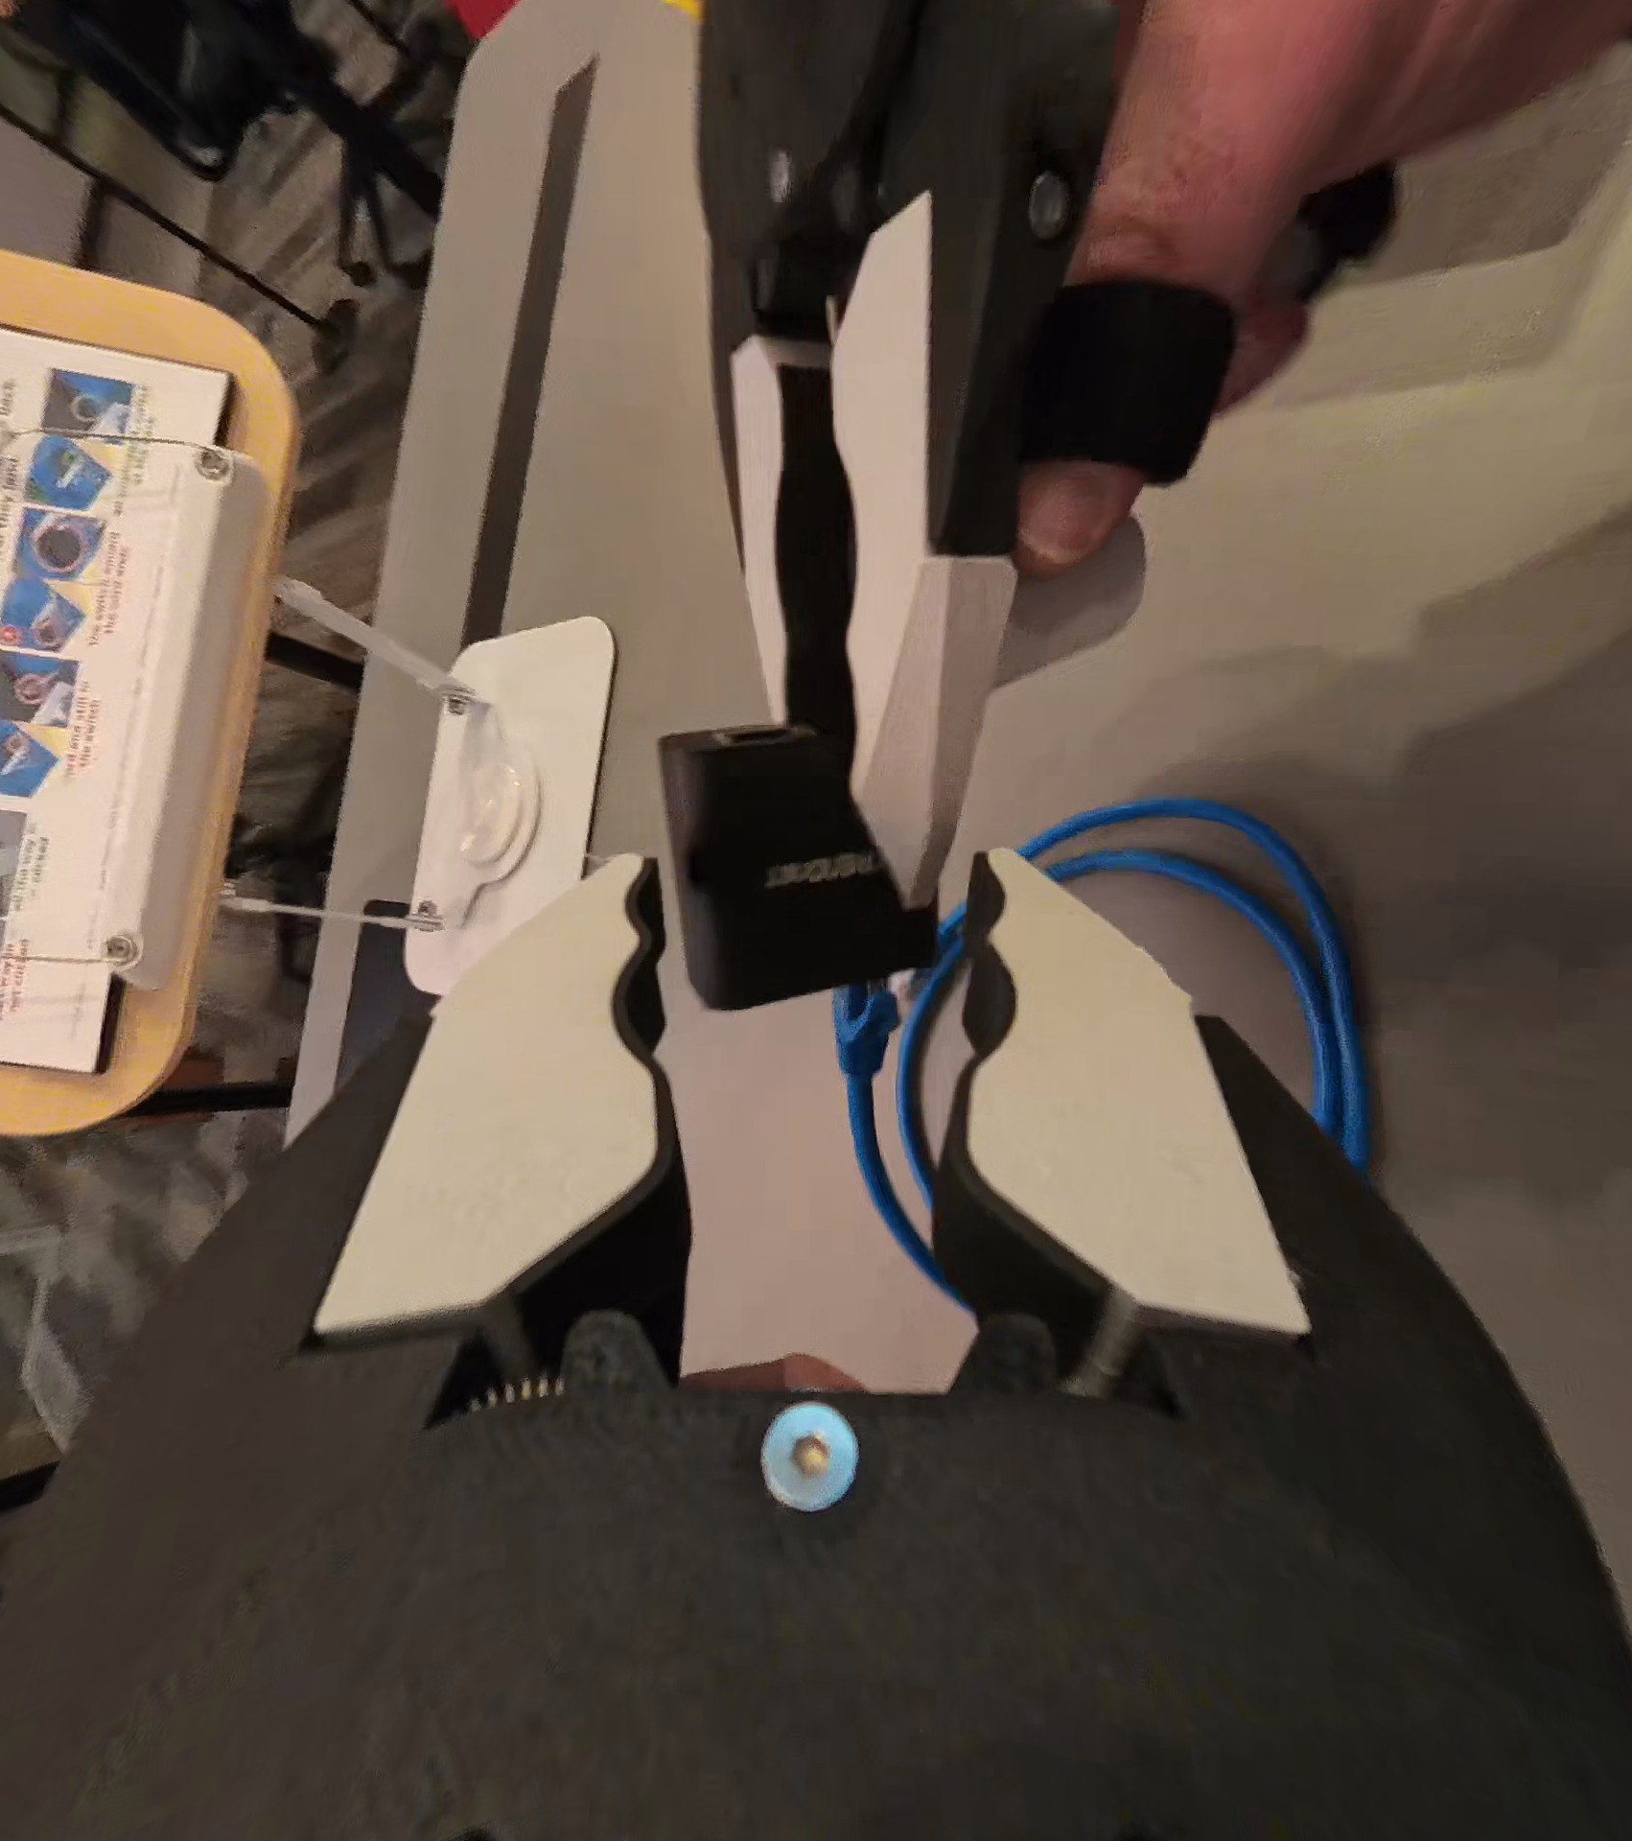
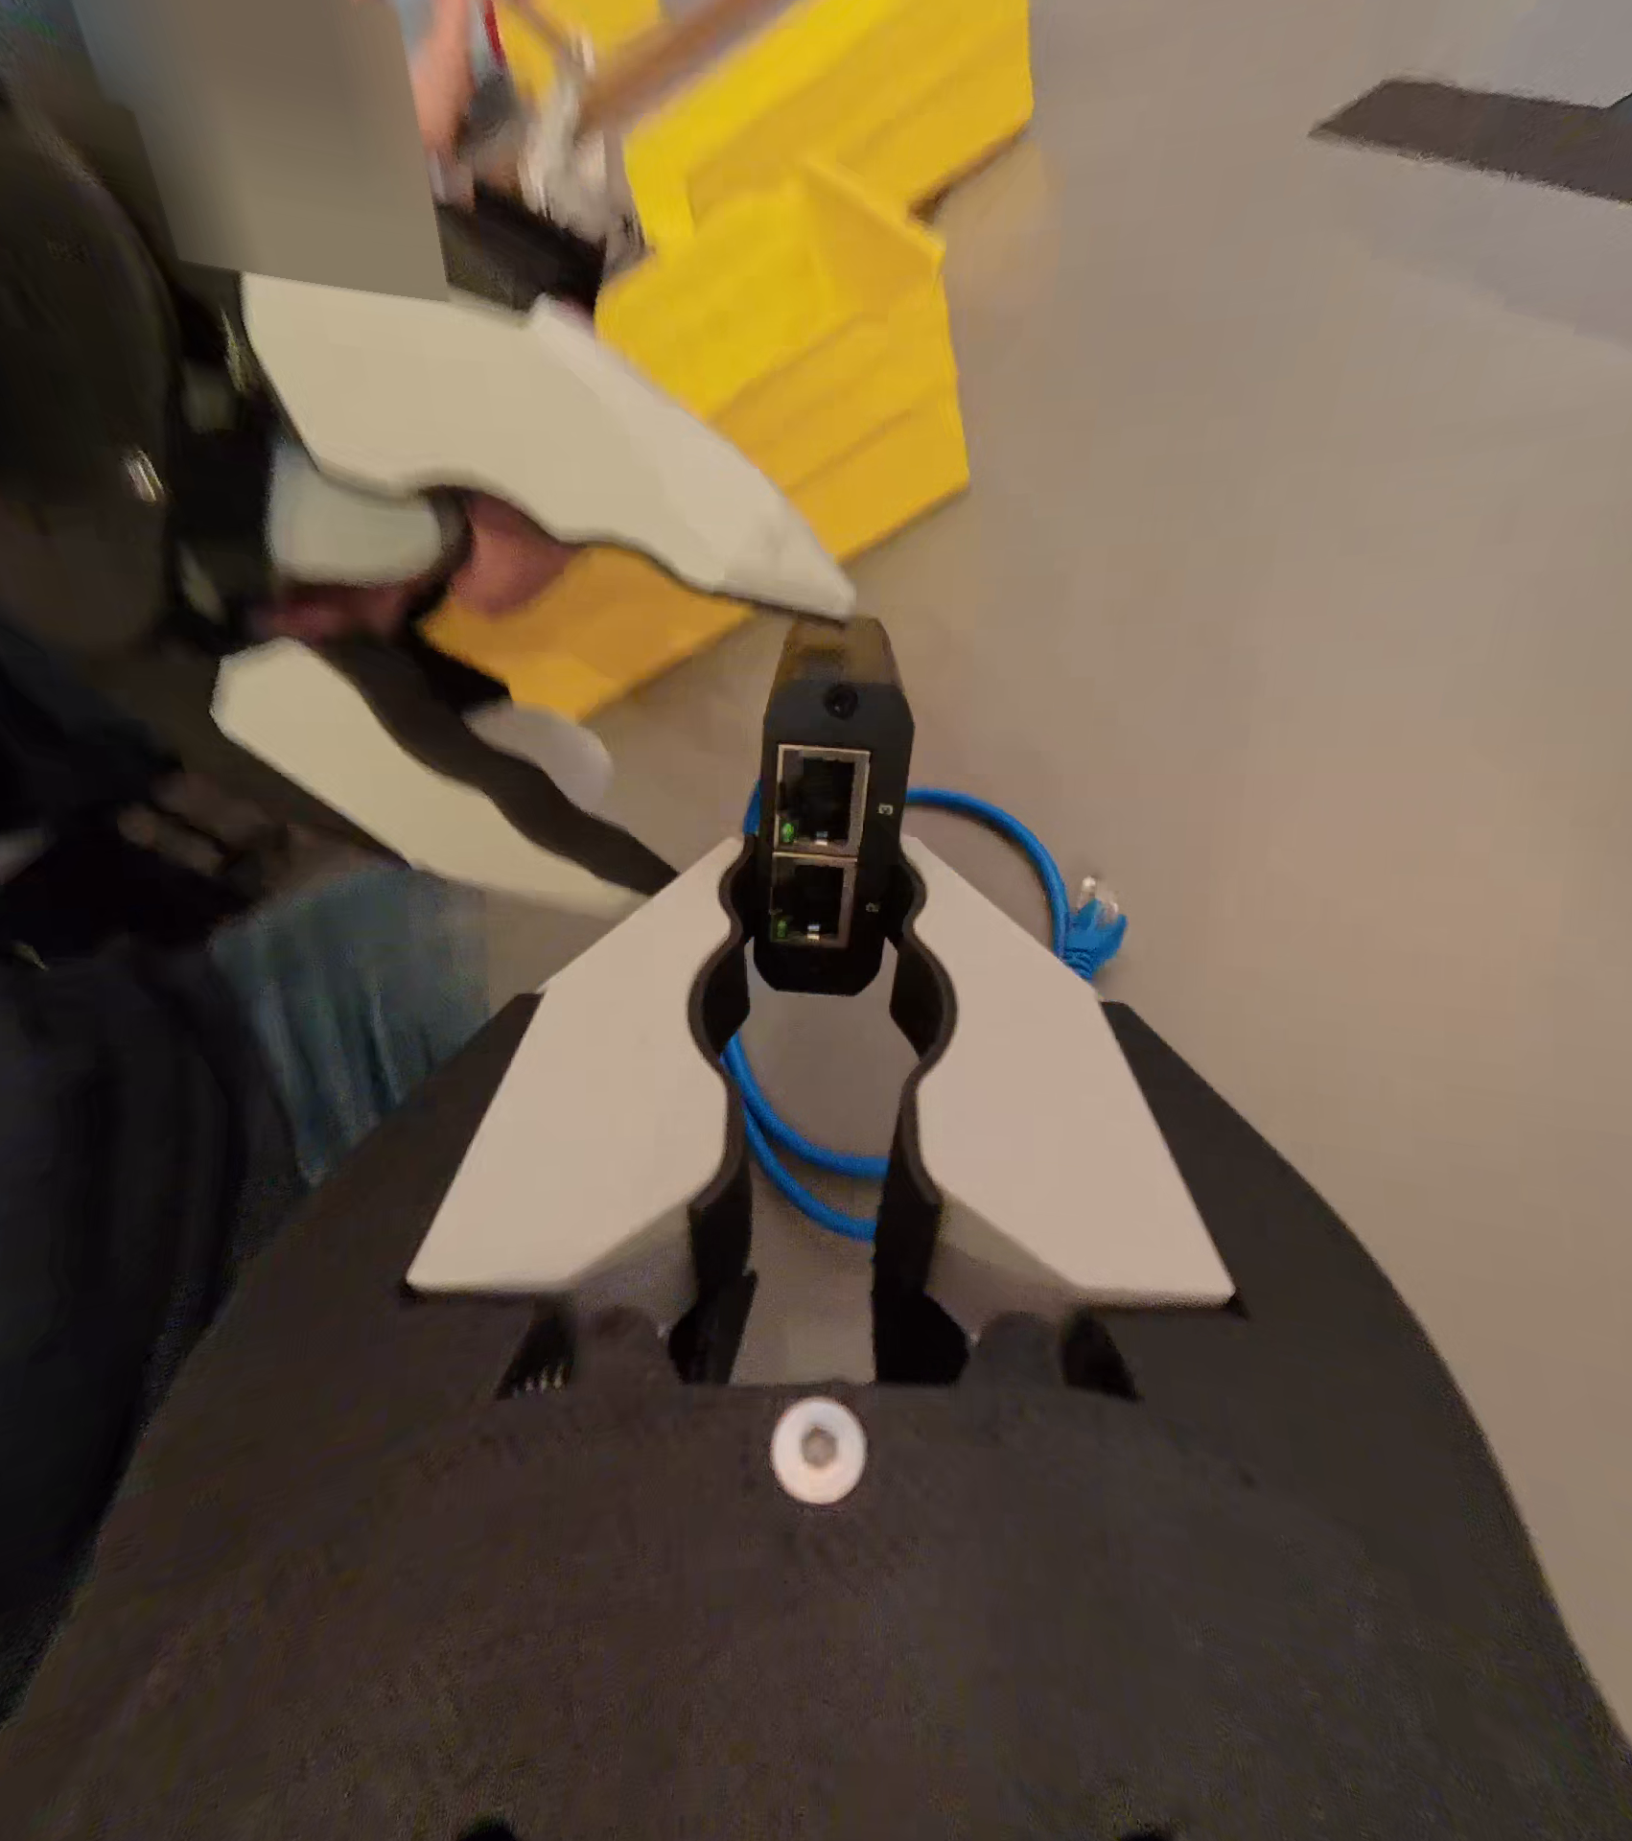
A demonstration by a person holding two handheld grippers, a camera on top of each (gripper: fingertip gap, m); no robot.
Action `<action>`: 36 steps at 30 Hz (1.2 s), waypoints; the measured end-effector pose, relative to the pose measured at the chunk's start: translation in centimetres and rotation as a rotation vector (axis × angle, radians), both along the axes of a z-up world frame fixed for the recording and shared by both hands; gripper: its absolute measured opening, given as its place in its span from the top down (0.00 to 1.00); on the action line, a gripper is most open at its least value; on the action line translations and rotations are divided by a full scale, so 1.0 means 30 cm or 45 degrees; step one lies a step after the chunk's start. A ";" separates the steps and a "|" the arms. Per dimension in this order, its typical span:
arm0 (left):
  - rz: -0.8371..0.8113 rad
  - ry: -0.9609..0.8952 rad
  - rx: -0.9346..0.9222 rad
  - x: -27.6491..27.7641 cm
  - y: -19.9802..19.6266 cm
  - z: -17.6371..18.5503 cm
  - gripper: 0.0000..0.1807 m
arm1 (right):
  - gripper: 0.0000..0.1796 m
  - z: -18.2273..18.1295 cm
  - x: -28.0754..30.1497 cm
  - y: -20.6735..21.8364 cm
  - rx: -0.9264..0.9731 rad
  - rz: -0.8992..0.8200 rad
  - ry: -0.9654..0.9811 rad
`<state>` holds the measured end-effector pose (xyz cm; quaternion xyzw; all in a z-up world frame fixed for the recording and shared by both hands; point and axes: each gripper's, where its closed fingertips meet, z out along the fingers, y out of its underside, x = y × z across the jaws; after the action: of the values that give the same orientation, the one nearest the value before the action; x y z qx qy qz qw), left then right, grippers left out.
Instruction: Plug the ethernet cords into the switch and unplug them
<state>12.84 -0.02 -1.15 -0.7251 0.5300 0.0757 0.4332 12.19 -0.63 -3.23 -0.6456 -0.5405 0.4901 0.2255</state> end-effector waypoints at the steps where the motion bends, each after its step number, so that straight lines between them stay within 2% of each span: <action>1: -0.009 0.006 -0.035 -0.010 -0.012 0.014 0.67 | 0.87 -0.008 0.013 -0.008 0.093 0.058 -0.090; 3: -0.061 0.035 -0.163 -0.013 -0.044 0.021 0.66 | 0.88 -0.029 0.042 -0.021 0.356 0.201 -0.289; 7: -0.147 0.102 -0.352 0.004 -0.084 0.004 0.67 | 0.88 -0.003 0.059 -0.068 0.648 0.453 -0.501; 9: -0.214 0.042 -0.444 0.026 -0.112 -0.003 0.75 | 0.88 0.016 0.060 -0.094 0.708 0.532 -0.537; 12: -0.213 -0.023 -0.445 0.029 -0.117 0.007 0.84 | 0.88 0.027 0.066 -0.110 0.701 0.581 -0.539; 16: -0.103 -0.243 -0.424 0.016 -0.087 0.035 0.86 | 0.87 0.068 0.031 -0.072 0.723 0.436 -0.398; 17: -0.071 -0.325 -0.406 0.010 -0.079 0.051 0.86 | 0.85 0.087 0.023 -0.054 0.687 0.360 -0.339; 18: -0.049 -0.416 -0.393 0.006 -0.075 0.070 0.86 | 0.77 0.107 0.016 -0.035 0.639 0.265 -0.261; 22: 0.027 -0.848 -0.335 -0.007 -0.069 0.163 0.86 | 0.69 0.172 0.012 -0.059 0.259 0.056 0.159; 24: 0.079 -1.067 -0.314 -0.017 -0.066 0.202 0.86 | 0.66 0.163 0.001 -0.100 0.097 0.030 0.268; 26: 0.139 -1.240 -0.294 -0.025 -0.063 0.228 0.86 | 0.60 0.129 -0.025 -0.110 0.149 -0.077 0.269; 28: 0.180 -1.333 -0.274 -0.020 -0.065 0.241 0.87 | 0.60 0.124 -0.058 -0.136 0.233 -0.142 0.273; 30: 0.192 -1.400 -0.239 -0.009 -0.071 0.258 0.86 | 0.63 0.138 -0.087 -0.141 0.292 -0.217 0.280; 35: 0.217 -1.503 -0.197 0.007 -0.083 0.272 0.87 | 0.96 0.180 -0.088 -0.119 0.413 -0.284 0.313; 36: 0.219 -1.509 -0.200 0.007 -0.085 0.267 0.86 | 0.96 0.174 -0.086 -0.118 0.426 -0.279 0.291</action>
<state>13.04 -2.58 6.87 -0.7140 0.1418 -0.3457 0.5921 9.61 -4.16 1.98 -0.5945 -0.5118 0.4360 0.4410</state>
